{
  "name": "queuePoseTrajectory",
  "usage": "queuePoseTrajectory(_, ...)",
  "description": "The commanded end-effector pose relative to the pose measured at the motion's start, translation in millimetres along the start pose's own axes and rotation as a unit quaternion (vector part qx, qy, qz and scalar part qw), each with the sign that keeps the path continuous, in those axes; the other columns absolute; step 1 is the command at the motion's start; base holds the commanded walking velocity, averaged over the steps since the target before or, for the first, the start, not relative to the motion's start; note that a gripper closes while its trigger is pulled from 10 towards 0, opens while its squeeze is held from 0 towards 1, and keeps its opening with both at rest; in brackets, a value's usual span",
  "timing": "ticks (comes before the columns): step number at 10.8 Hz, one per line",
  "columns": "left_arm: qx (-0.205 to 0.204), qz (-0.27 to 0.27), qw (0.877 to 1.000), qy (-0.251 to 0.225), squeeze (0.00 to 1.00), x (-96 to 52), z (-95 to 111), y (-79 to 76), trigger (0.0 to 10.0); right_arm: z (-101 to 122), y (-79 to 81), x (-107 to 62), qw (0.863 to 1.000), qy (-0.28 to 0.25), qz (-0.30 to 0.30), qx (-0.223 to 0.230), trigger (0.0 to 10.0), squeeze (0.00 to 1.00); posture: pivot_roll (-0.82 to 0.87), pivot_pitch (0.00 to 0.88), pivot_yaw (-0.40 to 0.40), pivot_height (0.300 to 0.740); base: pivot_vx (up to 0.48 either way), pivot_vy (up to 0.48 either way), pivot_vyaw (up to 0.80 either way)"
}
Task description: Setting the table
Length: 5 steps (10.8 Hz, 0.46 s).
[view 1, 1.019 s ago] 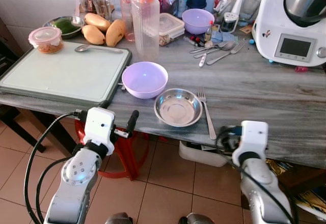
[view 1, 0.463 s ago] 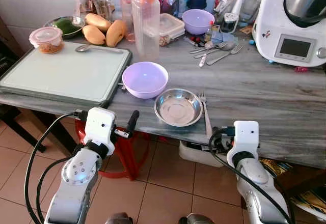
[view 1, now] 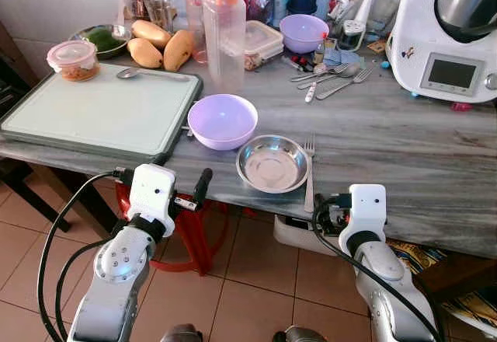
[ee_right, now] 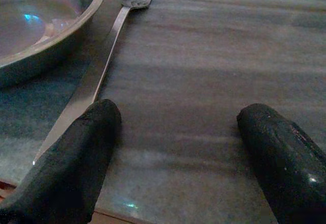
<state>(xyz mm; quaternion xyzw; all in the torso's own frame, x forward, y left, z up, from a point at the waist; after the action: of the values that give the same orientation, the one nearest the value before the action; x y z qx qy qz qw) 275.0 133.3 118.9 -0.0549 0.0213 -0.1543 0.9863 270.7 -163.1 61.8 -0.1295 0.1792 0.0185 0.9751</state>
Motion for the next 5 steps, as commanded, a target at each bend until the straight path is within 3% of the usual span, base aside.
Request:
queuePoseTrajectory(1, 0.004, -0.005, 1.0, 0.0, 0.0, 1.6, 1.1, -1.0, 10.0, 0.7, -3.7, -1.6, 1.0, -0.004, -0.01, -0.003, 10.0, 0.0, 0.09, 0.0, -0.007, 0.74, 0.0, 0.0, 0.0)
queuePoseTrajectory(5, 0.004, -0.006, 1.0, -0.002, 0.0, 2.1, 2.4, -0.7, 10.0, 15.1, -8.5, -14.5, 0.999, -0.043, -0.029, -0.01, 10.0, 0.0, 0.08, 0.0, -0.005, 0.74, 0.0, 0.0, 0.0)
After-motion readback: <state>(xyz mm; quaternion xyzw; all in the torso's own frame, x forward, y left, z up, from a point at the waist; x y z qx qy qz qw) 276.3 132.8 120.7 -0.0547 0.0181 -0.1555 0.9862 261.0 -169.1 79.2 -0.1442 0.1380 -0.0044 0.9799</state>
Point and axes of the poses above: a point about 5 cm out from each wrist's last joint towards the gripper, its own x axis pointing out of the wrist towards the gripper, its own z axis along the axis of the wrist's last joint, y = z × x, the point moved 4 cm from there along x, pointing out of the wrist towards the gripper, and after that the axes turned 14 degrees about -x, right-handed, at the moved point
